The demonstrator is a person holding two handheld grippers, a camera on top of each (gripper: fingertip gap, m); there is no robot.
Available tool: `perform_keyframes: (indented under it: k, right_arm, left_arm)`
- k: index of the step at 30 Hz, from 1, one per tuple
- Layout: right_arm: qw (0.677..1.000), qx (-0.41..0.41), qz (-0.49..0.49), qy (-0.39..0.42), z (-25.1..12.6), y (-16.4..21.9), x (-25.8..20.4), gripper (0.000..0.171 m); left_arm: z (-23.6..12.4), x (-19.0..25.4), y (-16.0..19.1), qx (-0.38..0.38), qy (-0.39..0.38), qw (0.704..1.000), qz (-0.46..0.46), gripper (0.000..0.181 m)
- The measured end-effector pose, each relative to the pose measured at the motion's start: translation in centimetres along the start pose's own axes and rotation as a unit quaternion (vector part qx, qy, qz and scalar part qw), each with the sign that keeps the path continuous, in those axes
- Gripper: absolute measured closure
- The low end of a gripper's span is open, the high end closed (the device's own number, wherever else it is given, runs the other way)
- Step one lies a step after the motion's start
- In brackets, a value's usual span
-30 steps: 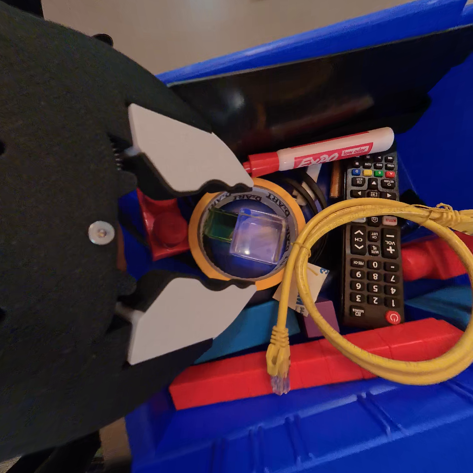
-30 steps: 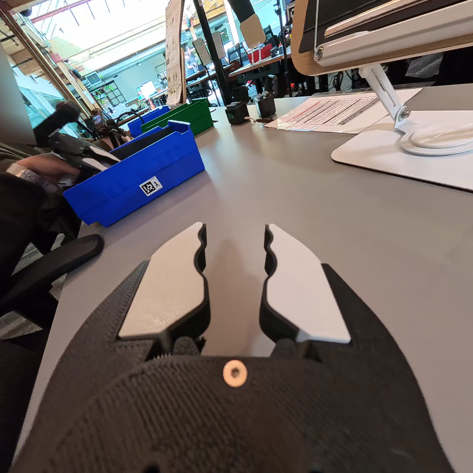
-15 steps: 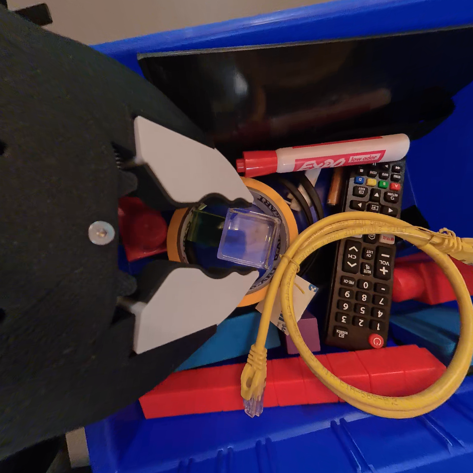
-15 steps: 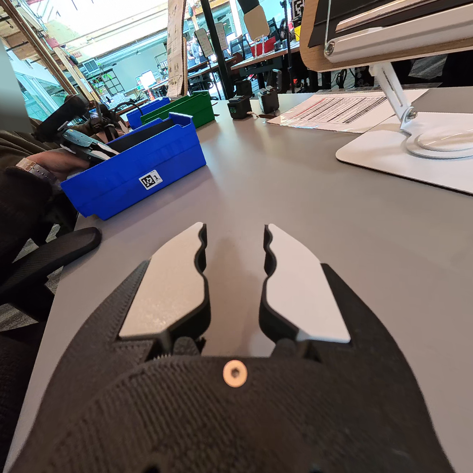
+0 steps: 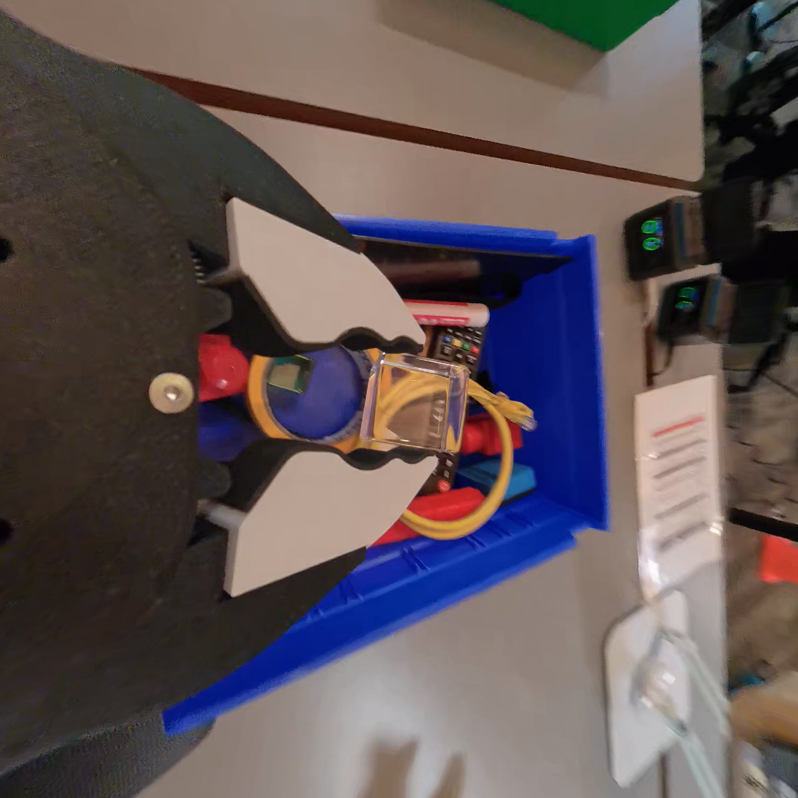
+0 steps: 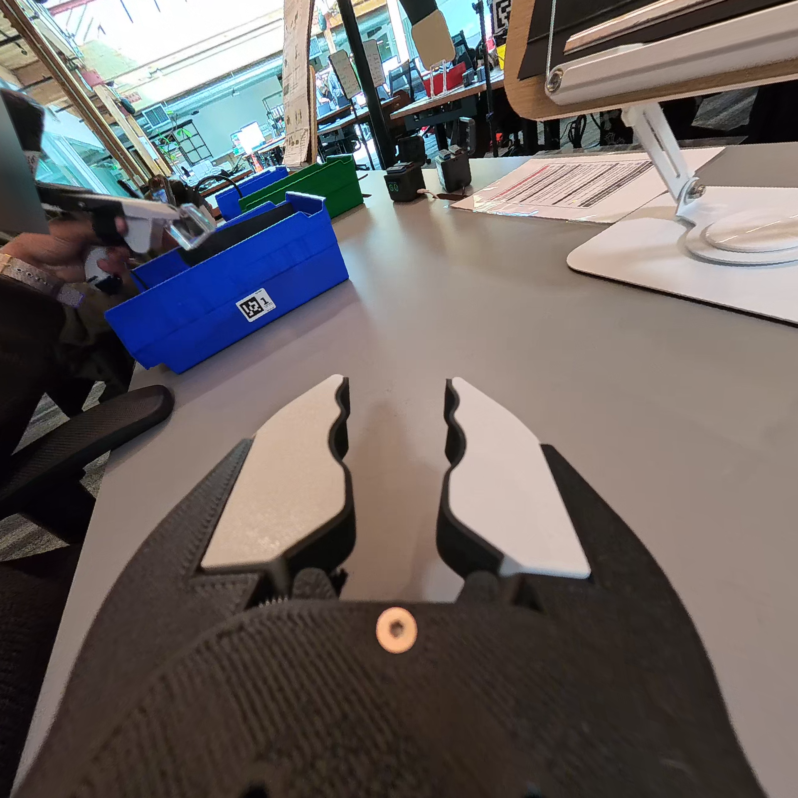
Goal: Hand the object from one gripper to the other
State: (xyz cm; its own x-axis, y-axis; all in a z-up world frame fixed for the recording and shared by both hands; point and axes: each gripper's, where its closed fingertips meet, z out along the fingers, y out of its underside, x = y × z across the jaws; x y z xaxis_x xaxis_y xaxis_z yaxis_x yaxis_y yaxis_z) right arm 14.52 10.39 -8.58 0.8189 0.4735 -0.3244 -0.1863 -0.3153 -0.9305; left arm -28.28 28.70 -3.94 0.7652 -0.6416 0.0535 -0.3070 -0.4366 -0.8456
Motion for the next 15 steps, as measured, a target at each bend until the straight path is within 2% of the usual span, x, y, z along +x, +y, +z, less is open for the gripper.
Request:
perform_keyframes:
  k: [6,15]
  right_arm:
    - [0.999,-0.003,-0.03,0.012,0.1,0.0,-0.3,0.126]
    - [0.997,0.017,-0.069,-0.005,0.2,-1.4,-3.2,0.122]
  left_arm:
    - [0.0,3.6,-4.7,0.104,0.079,0.989,-0.068,0.137]
    - [1.9,14.1,-8.3,0.125,0.194,0.972,-0.047,0.137]
